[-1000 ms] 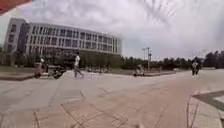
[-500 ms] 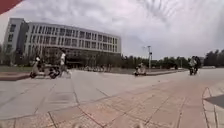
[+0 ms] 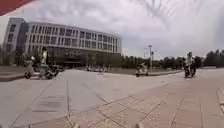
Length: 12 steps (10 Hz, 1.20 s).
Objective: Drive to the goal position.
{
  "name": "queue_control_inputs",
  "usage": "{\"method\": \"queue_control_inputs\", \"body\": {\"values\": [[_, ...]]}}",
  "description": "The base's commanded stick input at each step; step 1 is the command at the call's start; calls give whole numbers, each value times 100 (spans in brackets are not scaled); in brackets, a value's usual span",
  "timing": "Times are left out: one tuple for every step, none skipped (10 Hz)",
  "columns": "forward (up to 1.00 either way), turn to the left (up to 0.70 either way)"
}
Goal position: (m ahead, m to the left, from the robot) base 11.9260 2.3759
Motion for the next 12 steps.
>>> {"method": "queue_control_inputs", "body": {"values": [[0, 0], [0, 0], [0, 0], [0, 0], [0, 0], [4, 0], [42, 0], [70, 0], [70, 0], [70, 0], [70, 0], [70, 0]]}}
